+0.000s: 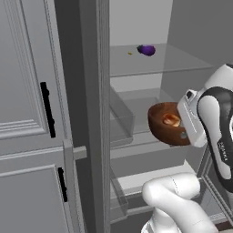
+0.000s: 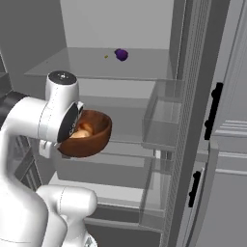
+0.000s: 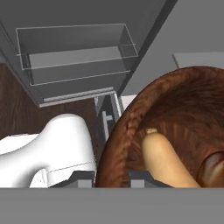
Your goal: Pick the chicken drumstick and squash from their plates and place them in the bowl. Then put the bowl in the fridge.
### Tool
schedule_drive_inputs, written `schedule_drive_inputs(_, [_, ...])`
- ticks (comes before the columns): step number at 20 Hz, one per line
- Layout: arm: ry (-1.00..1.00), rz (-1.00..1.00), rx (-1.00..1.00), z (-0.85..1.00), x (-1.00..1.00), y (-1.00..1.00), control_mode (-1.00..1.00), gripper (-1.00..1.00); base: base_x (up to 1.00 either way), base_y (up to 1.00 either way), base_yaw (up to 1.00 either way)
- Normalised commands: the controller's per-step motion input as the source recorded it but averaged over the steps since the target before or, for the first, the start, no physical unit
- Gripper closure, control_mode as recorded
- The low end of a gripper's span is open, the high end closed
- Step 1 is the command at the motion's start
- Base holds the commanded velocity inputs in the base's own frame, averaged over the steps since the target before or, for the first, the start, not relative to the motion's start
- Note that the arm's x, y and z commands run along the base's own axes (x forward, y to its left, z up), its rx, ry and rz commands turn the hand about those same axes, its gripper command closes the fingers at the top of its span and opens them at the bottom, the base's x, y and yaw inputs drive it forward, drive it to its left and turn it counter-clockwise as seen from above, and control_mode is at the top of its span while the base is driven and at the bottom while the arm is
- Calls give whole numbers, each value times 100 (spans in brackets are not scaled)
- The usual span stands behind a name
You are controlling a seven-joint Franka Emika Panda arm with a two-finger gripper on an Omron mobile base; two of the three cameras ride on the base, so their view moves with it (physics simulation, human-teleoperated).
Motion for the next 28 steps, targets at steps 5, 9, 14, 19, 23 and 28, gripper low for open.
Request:
schedule_drive_inputs(5, [0,14,0,-68,100,-7,-100,100,0,0,0])
schedule_drive_inputs(9, [0,12,1,-65,100,-8,-100,100,0,0,0])
schedule_drive_inputs(14, [0,9,5,-41,100,-14,-100,100,0,0,0])
schedule_drive_inputs(19, [0,3,9,-22,100,-24,-100,100,0,0,0])
schedule_drive_inputs(23, [0,0,6,-13,100,-15,-100,100,0,0,0])
schedule_drive_inputs(28, [1,0,2,-21,95,0,-100,100,0,0,0])
